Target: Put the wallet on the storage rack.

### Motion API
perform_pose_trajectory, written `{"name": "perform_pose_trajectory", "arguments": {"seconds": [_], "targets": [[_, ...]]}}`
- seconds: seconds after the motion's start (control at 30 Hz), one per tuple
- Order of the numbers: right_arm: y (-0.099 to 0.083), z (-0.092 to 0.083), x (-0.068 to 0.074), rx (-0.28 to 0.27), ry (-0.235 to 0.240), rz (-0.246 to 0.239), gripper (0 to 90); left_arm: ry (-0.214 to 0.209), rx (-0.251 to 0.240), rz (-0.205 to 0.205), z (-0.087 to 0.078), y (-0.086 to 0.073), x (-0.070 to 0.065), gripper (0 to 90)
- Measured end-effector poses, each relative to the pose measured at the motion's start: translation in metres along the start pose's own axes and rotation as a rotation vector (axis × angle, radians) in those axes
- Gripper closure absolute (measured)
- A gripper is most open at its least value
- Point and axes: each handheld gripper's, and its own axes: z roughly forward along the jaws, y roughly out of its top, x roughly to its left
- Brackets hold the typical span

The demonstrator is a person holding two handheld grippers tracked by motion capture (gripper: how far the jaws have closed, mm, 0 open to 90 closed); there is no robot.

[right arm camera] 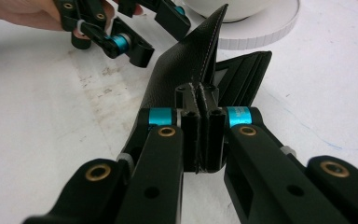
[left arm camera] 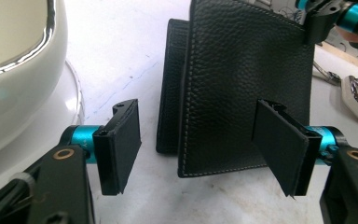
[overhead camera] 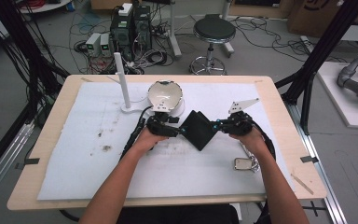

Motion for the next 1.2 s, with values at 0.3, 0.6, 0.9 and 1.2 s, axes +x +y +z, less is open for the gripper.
{"name": "perform_pose_trajectory", "arguments": {"seconds": [0.3,0.6,0.9,1.2], "targets": [[0.0,0.0,0.0,0.007,0.001,0.002,89.2,-0.059,0.064,0.086,0.006,-0.001,-0.004,50.8],[-0.001,-0.001,-0.002,0.017,0.007,0.017,88.3,-0.066,0.048,0.1,-0.004,0.003,-0.004,69.7],[-0.006,0.002,-0.012,0.055,0.031,0.125,69.5,-0.125,-0.026,0.161,-0.017,0.008,-0.013,81.9],[-0.019,0.011,-0.03,0.128,0.039,0.365,32.9,-0.127,-0.036,0.181,-0.02,0.007,-0.015,82.4]]}}
